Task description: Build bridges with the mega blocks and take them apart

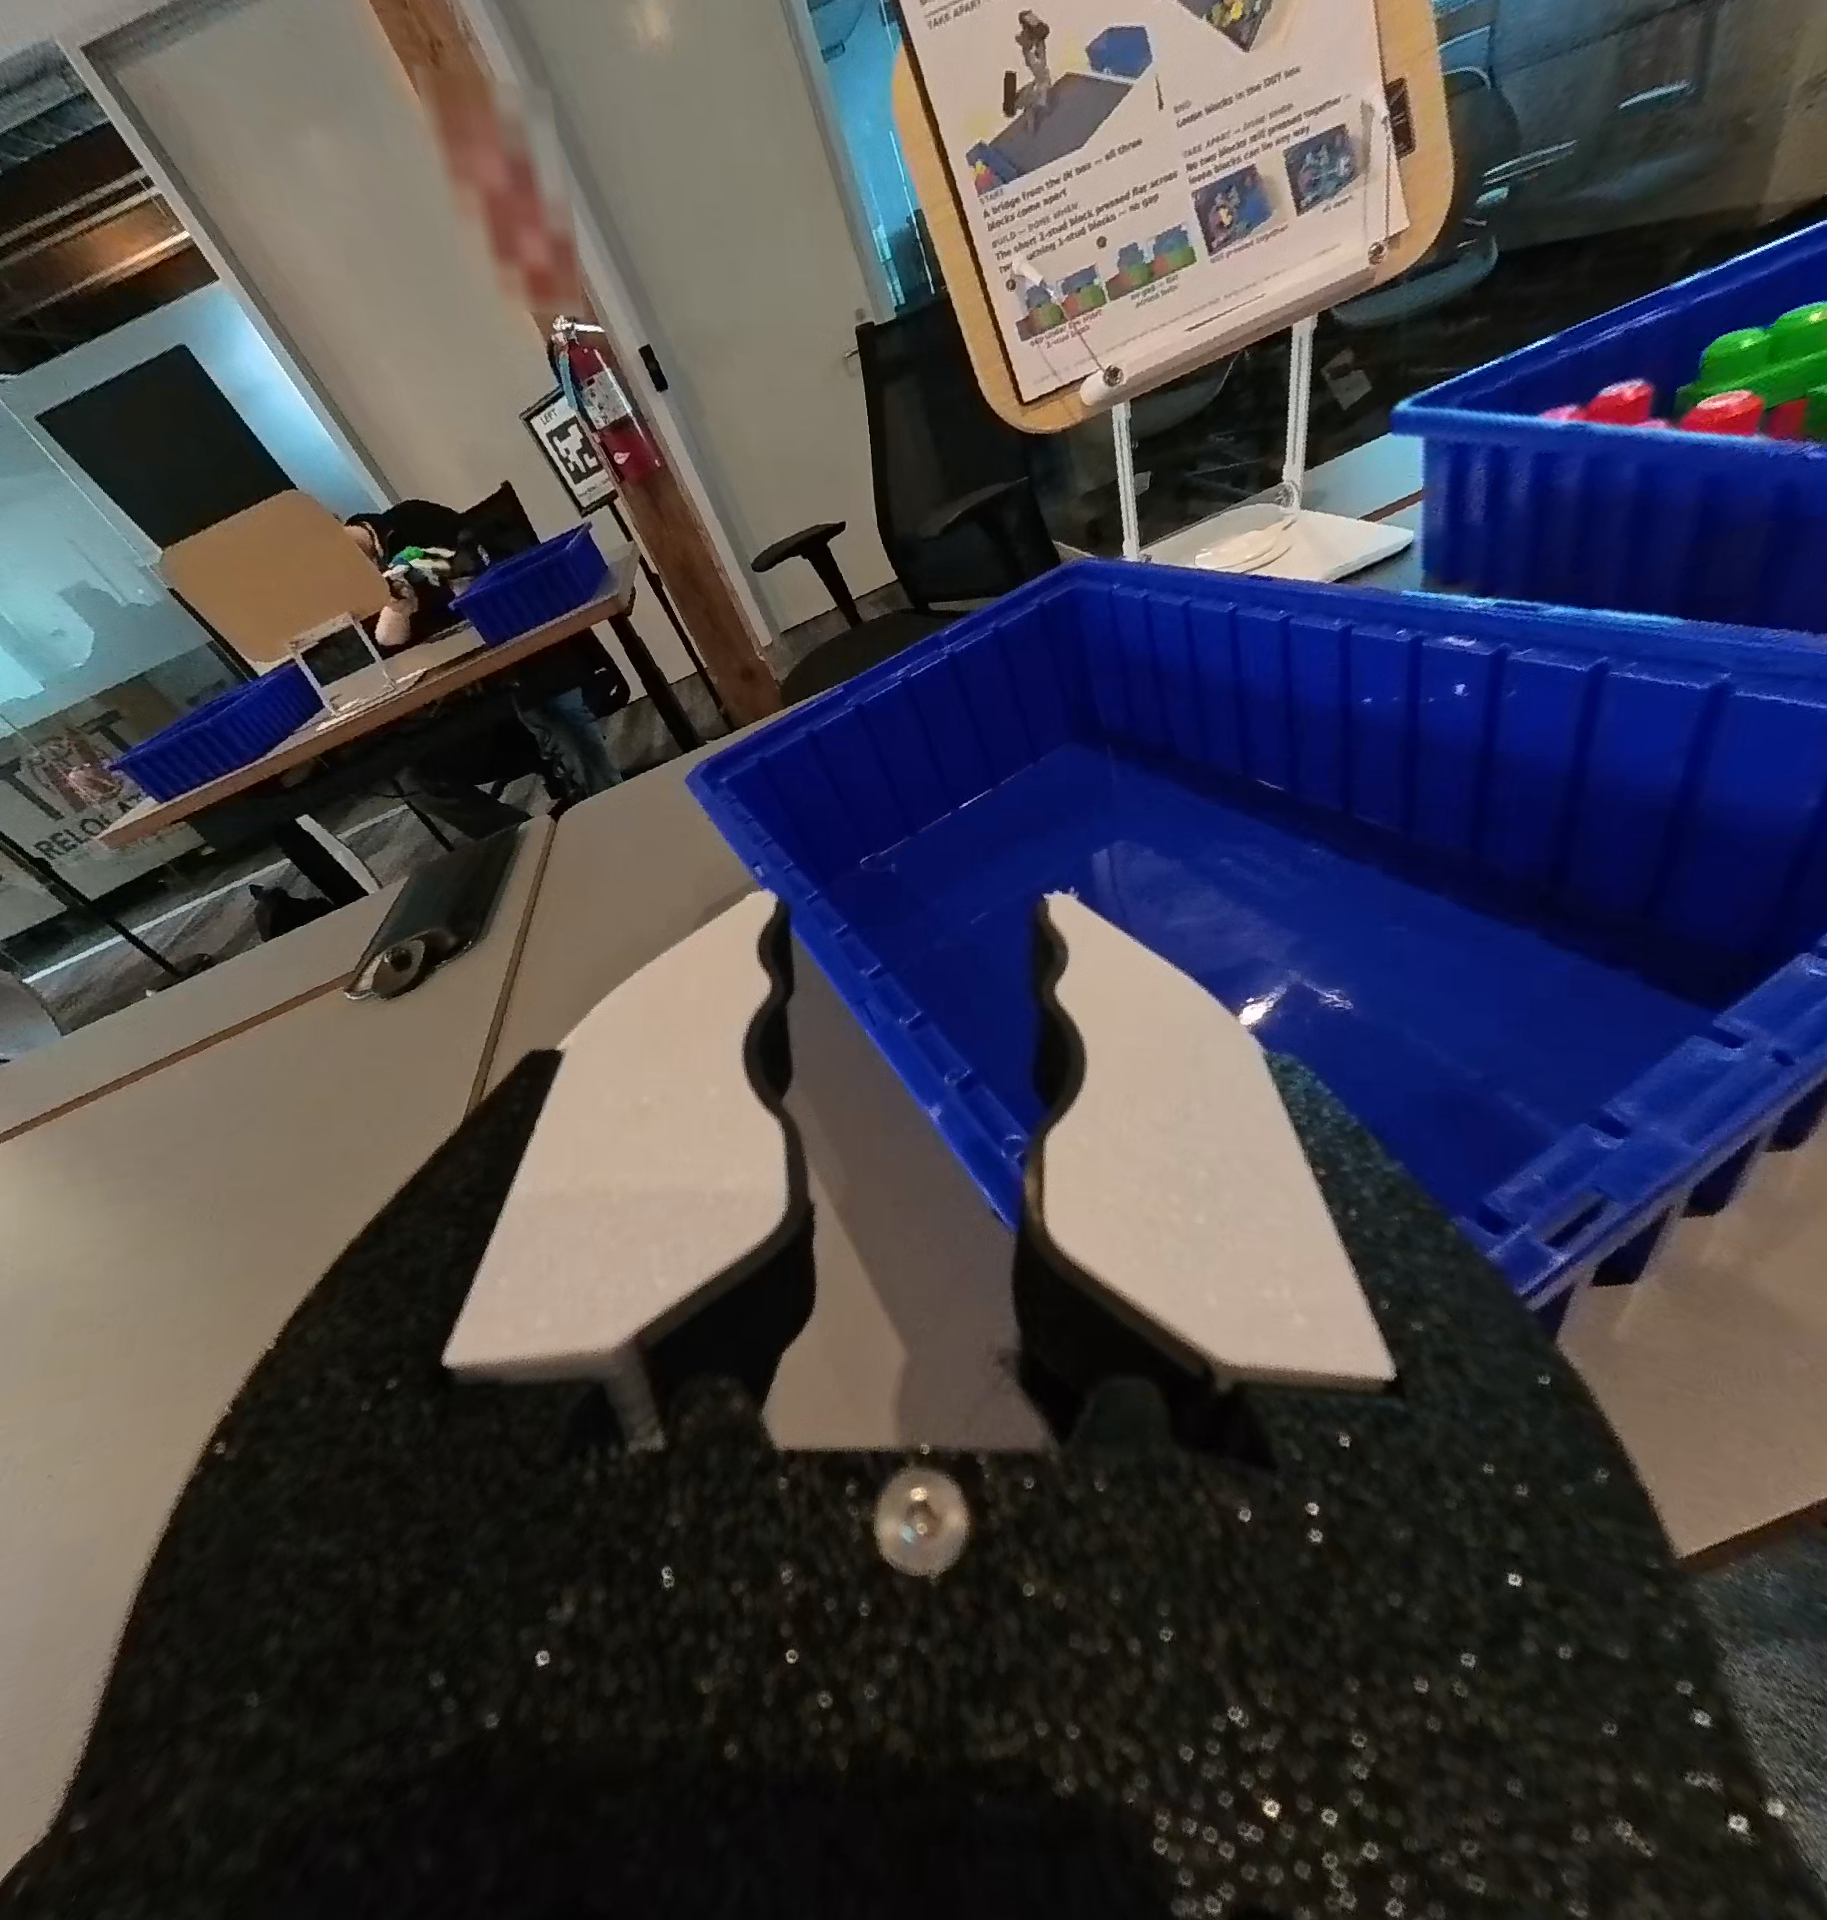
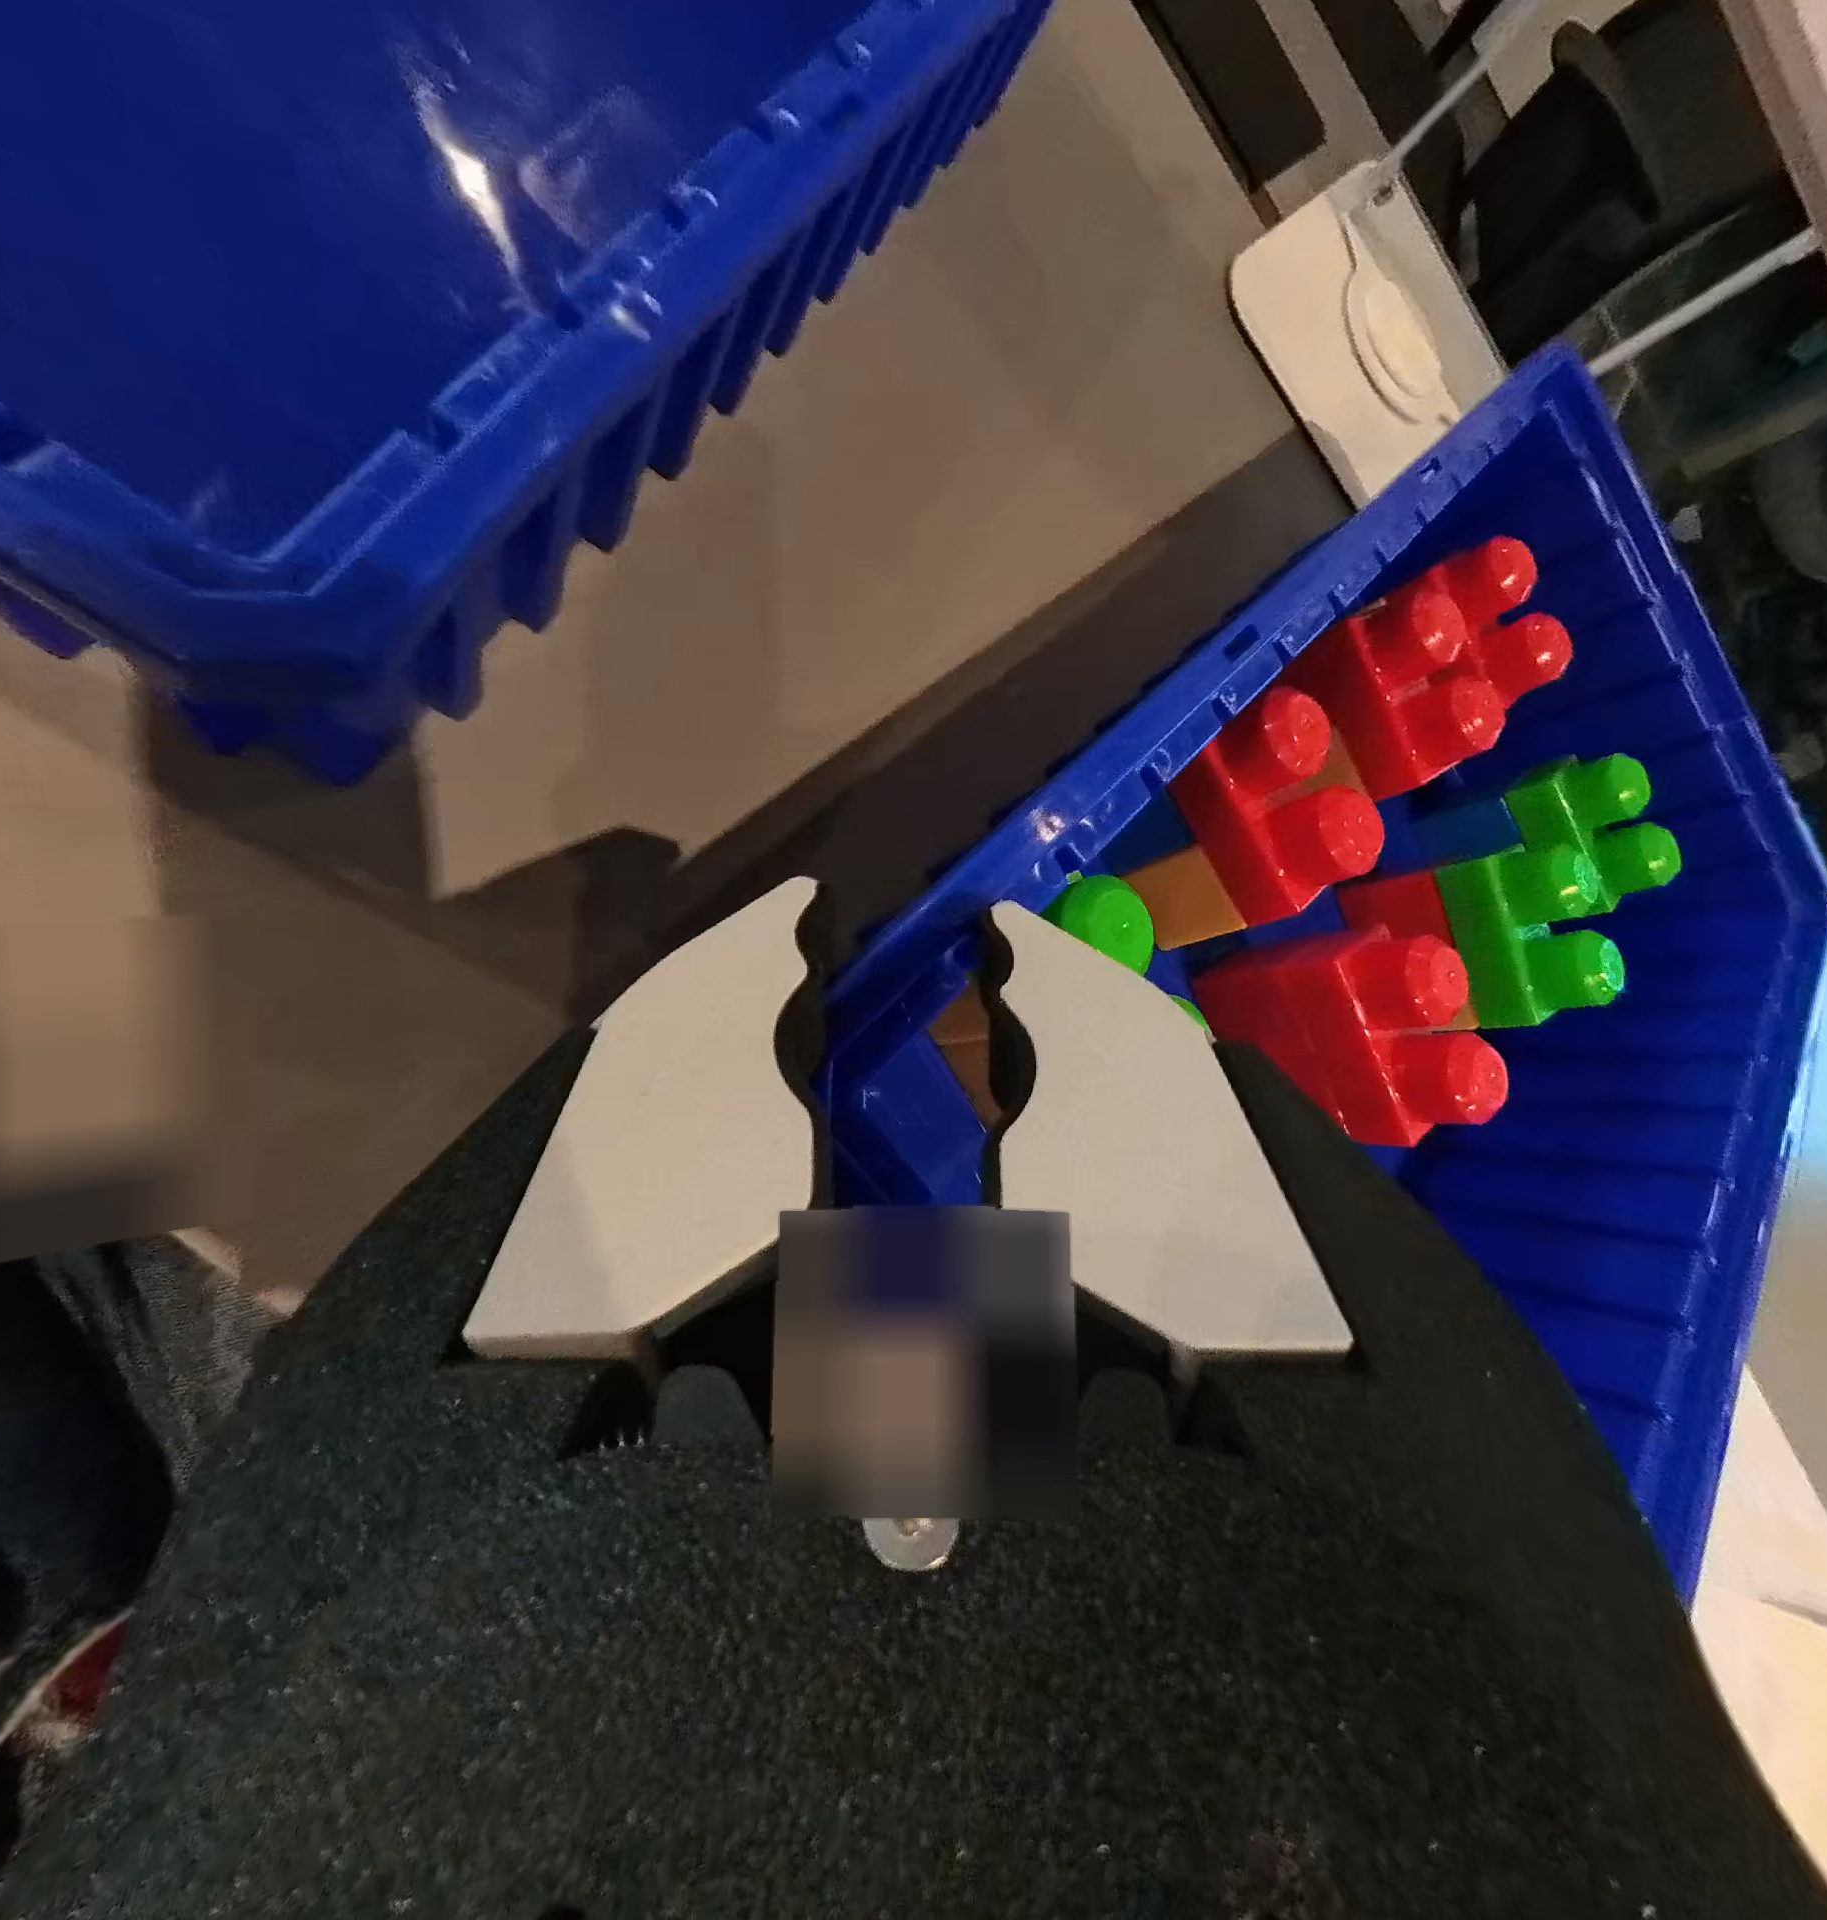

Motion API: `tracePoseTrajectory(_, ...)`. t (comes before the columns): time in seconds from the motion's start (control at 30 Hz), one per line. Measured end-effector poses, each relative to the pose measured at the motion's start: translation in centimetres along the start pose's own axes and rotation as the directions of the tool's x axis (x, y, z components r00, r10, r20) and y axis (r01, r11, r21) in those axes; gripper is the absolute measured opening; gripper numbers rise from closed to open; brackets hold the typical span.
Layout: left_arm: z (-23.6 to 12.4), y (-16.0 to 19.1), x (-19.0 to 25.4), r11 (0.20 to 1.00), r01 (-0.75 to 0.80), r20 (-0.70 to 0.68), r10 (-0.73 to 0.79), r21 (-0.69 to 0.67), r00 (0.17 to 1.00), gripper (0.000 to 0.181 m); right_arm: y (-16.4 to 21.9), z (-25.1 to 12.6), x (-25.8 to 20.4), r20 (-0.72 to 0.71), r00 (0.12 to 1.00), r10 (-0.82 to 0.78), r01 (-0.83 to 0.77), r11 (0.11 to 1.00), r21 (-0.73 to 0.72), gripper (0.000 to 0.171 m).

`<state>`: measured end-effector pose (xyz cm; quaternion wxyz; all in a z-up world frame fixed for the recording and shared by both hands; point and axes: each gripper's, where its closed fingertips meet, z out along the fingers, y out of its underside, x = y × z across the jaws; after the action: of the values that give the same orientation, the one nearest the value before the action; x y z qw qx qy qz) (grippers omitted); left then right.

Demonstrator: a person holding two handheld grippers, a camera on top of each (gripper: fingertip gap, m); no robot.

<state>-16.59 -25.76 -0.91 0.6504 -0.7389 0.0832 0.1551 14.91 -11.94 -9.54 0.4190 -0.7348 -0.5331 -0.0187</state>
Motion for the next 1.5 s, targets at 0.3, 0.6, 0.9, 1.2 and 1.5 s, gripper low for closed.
tracePoseTrajectory(0.3, 0.0, 0.1, -0.1, 1.0, 0.001, 0.003, -0.001, -0.003, 1.0, 0.043, -2.1, 0.0, -2.6, 0.057, 0.997, -0.048, 0.046, 0.998, 0.04, 0.028)
tracePoseTrajectory(0.6, 0.1, 0.3, 0.0, 1.0, 0.001, -0.003, -0.001, -0.014, 1.0, 0.043, -3.8, -0.1, -4.9, 0.101, 0.992, -0.073, 0.066, 0.995, 0.077, 0.029)
tracePoseTrajectory(0.9, -0.1, 0.4, -0.5, 0.999, 0.044, -0.01, -0.045, -0.01, 0.999, 0.047, -6.6, -1.8, -2.6, 0.251, 0.961, 0.113, -0.183, 0.944, 0.274, 0.045)
tracePoseTrajectory(1.2, -0.7, 0.0, -1.2, 0.999, 0.054, 0.009, -0.054, 0.011, 0.999, 0.047, -14.5, 4.3, -0.9, 0.495, 0.845, 0.2, -0.225, 0.974, -0.01, 0.105)
tracePoseTrajectory(1.5, -0.2, 0.8, -1.8, 0.995, 0.102, 0.011, -0.102, -0.002, 0.995, 0.055, -13.6, 14.3, -1.7, 0.404, 0.856, 0.324, -0.1, 0.868, -0.486, 0.11)
